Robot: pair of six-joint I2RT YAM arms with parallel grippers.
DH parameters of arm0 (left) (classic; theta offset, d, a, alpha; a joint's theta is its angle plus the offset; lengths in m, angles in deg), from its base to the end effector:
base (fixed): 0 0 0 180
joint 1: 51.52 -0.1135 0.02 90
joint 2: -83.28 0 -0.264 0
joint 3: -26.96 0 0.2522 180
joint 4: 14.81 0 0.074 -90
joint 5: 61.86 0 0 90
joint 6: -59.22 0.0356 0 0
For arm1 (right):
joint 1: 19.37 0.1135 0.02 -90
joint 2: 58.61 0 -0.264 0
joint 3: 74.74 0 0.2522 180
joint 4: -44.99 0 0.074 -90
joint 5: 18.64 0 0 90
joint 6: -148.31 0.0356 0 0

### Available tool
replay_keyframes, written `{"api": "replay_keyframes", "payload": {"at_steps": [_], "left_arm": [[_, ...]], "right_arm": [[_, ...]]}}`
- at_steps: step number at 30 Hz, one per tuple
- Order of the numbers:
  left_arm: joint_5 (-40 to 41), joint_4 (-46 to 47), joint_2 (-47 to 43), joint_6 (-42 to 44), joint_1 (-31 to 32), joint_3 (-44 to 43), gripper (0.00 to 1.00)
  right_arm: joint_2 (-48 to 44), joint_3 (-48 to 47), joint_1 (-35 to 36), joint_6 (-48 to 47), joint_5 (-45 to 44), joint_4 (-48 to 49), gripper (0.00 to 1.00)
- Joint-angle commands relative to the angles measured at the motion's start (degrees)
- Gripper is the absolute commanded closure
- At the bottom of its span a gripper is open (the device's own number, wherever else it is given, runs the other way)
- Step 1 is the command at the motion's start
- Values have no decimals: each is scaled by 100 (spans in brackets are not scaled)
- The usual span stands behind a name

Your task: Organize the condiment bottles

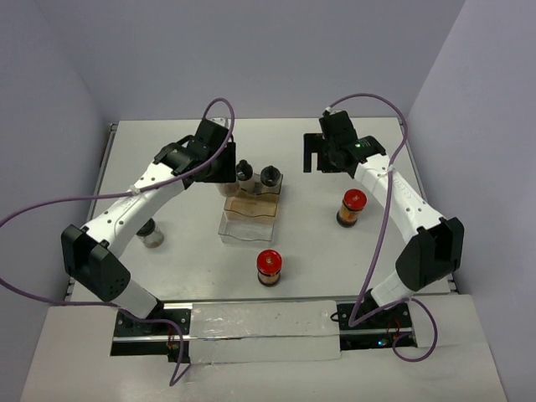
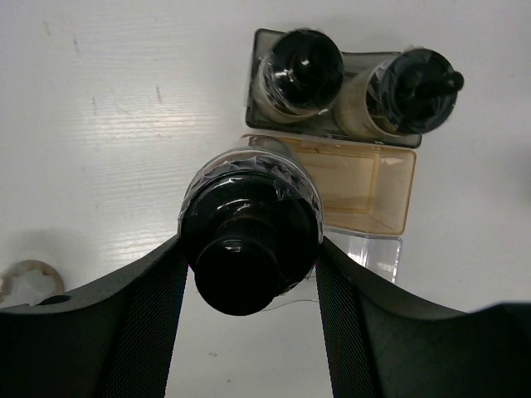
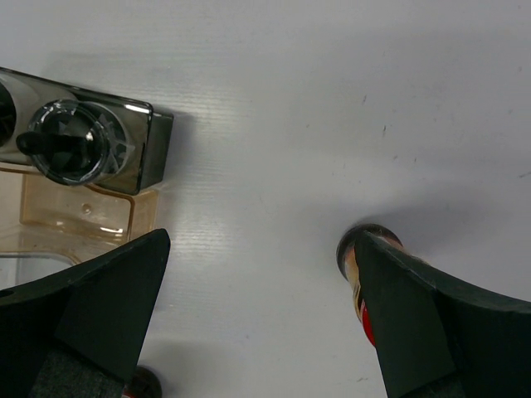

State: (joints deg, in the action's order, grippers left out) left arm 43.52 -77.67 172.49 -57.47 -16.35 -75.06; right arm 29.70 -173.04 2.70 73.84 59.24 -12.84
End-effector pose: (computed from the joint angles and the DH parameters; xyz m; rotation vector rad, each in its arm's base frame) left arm 0.2767 -0.1834 0.3503 0.0601 2.4089 -0.1709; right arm 0.3120 0.1184 0.3405 -0.0385 2.3819 0.0565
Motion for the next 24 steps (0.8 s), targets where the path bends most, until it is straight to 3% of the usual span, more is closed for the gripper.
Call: {"api": "replay_keyframes", "payload": {"at_steps": [1,24], "left_arm": [[-202,497,6,-38,230,15,90],[247,841,1057,-312,588,239,90]], "right_arm": [[-427,216,-152,-6,-165,227,0],[-596,324,-388,-6,96,241,0]]}}
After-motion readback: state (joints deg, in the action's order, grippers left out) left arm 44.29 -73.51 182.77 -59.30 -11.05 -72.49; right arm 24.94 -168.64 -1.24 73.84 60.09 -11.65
